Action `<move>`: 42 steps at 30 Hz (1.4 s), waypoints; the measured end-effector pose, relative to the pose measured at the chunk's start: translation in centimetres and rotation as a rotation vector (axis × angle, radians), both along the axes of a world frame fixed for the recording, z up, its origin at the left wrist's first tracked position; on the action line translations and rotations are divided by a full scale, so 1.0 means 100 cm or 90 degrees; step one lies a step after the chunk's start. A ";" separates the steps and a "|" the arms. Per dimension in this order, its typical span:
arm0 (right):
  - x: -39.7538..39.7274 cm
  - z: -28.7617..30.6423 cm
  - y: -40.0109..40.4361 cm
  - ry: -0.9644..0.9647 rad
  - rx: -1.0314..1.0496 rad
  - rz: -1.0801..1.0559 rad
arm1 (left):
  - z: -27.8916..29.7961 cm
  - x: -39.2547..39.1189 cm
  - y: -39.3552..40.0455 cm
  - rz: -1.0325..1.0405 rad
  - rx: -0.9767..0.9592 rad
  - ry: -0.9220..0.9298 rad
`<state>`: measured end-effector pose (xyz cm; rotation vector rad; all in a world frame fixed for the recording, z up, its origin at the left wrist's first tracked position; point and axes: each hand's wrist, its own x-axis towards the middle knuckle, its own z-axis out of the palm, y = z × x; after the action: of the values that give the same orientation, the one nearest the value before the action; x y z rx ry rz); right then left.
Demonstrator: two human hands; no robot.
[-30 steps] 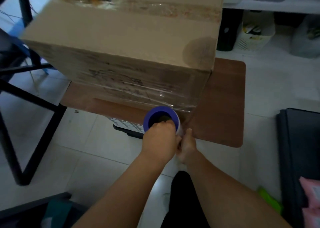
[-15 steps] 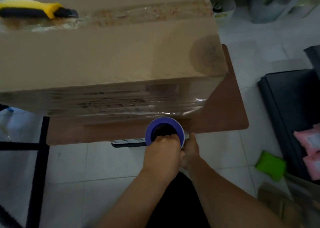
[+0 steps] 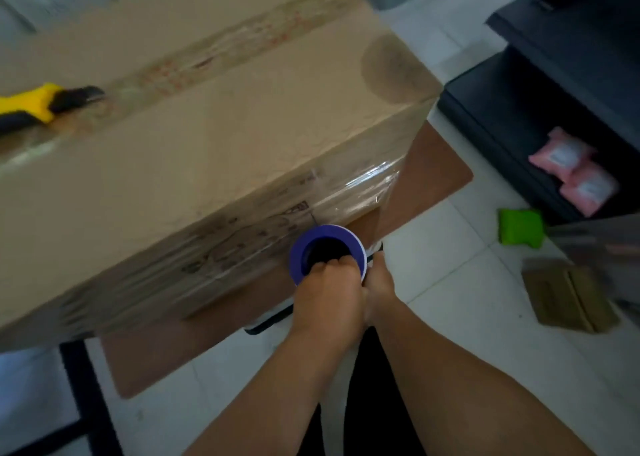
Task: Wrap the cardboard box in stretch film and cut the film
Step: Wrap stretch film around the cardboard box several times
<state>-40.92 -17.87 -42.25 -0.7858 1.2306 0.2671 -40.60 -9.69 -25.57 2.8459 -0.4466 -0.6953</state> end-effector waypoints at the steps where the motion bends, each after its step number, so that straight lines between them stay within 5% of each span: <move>1: -0.002 0.003 0.007 0.000 -0.003 -0.014 | -0.001 -0.002 0.007 -0.021 -0.002 -0.001; 26: -0.050 0.022 0.084 -0.027 -0.005 -0.079 | -0.003 -0.040 0.075 -0.124 0.014 -0.009; 42: -0.076 0.011 0.200 -0.017 0.084 -0.196 | -0.001 -0.057 0.190 -0.167 -0.023 -0.008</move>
<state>-48.51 2.14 -41.14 -0.4762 1.2751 0.0854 -46.35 9.30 -25.66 2.7872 -0.8369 -0.7032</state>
